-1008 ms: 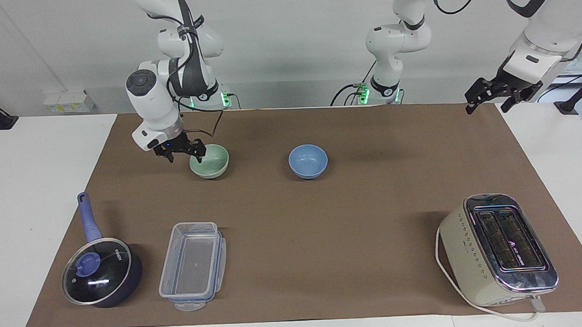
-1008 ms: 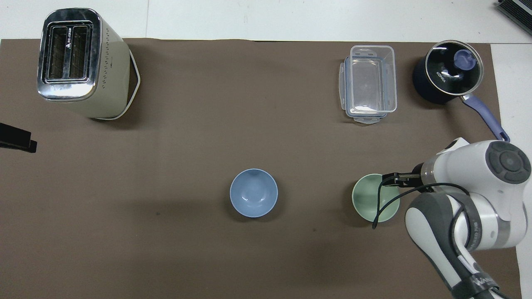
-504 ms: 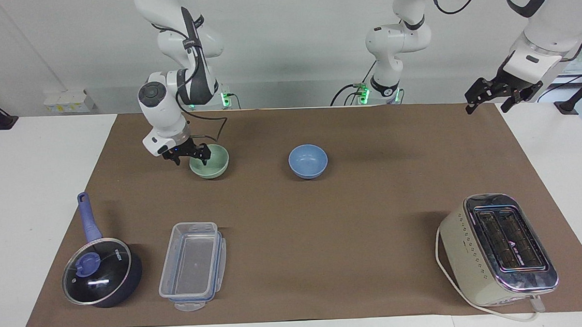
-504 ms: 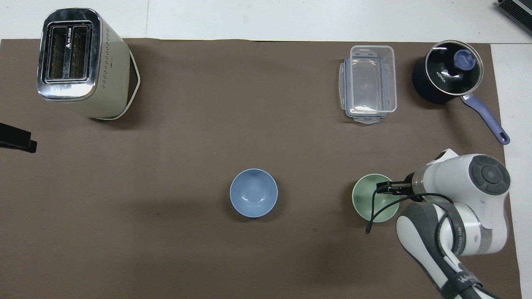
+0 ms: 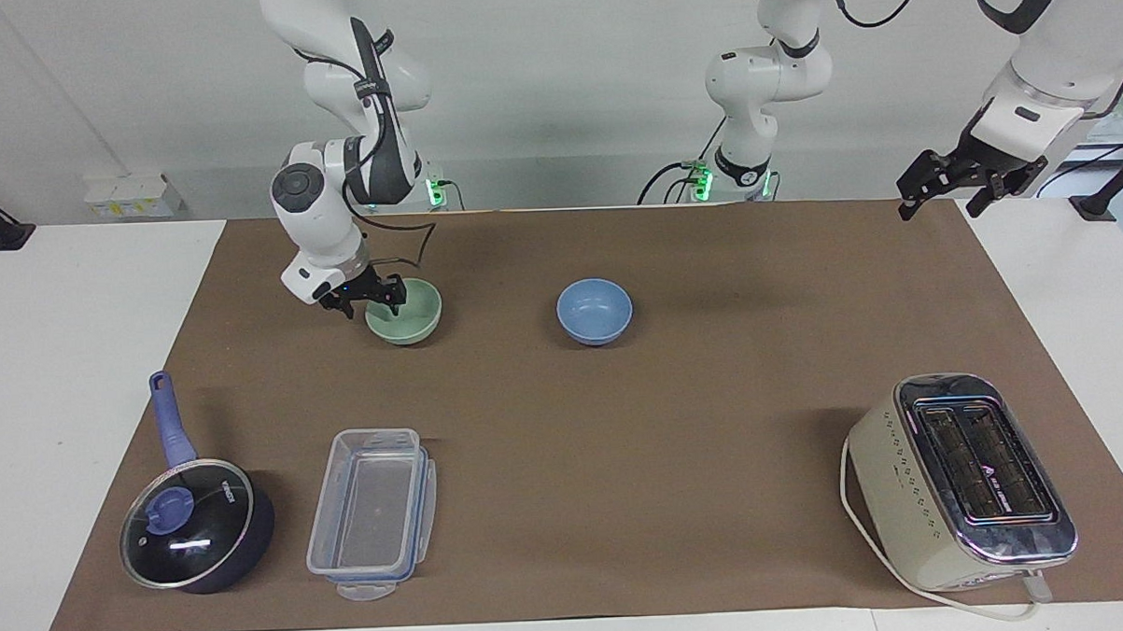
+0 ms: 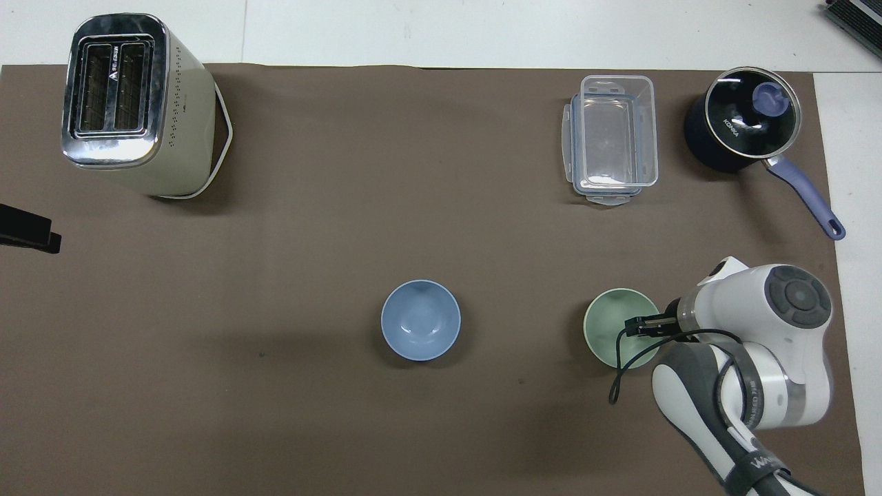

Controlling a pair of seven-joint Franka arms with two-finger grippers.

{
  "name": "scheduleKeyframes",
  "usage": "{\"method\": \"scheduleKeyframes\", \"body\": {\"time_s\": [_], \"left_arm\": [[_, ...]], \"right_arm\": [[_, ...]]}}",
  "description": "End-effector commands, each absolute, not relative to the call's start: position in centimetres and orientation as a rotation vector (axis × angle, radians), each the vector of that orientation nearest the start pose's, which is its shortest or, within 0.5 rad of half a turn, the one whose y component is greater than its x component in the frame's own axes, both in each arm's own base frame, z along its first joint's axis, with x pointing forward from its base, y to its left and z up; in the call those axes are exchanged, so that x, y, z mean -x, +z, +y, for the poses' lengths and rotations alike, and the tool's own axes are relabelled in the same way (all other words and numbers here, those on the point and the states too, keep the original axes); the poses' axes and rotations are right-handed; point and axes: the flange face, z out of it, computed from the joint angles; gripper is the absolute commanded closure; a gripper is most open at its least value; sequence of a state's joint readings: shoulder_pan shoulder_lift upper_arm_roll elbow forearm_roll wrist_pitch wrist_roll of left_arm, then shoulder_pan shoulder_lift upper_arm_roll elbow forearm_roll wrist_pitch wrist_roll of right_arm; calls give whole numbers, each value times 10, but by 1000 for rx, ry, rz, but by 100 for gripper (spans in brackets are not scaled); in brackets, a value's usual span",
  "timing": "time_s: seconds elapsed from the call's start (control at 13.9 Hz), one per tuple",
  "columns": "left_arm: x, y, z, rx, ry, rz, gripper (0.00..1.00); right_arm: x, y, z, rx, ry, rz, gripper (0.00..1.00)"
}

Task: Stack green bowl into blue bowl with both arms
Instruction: 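Carry the green bowl over the blue bowl and lower it inside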

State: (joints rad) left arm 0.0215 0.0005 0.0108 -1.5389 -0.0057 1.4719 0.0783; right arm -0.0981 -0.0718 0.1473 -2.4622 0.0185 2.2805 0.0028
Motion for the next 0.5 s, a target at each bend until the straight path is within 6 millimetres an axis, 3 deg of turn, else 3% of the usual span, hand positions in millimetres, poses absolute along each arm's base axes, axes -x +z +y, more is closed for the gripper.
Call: {"method": "scheduleKeyframes", "body": {"time_s": [0.0,0.07,0.29,0.43], "left_arm": [[-539,636,18,3126,105,94,0],[-539,636,18,3127,104,94,0],[-539,636,18,3126,105,94,0],[-539,635,18,3126,107,94,0]], "right_arm": [[-454,312,23,3103,173,-59,95],[-454,312,23,3092,174,-45,100],[-457,316,24,3086,164,-60,100],[-466,329,27,3088,120,-67,100]]}}
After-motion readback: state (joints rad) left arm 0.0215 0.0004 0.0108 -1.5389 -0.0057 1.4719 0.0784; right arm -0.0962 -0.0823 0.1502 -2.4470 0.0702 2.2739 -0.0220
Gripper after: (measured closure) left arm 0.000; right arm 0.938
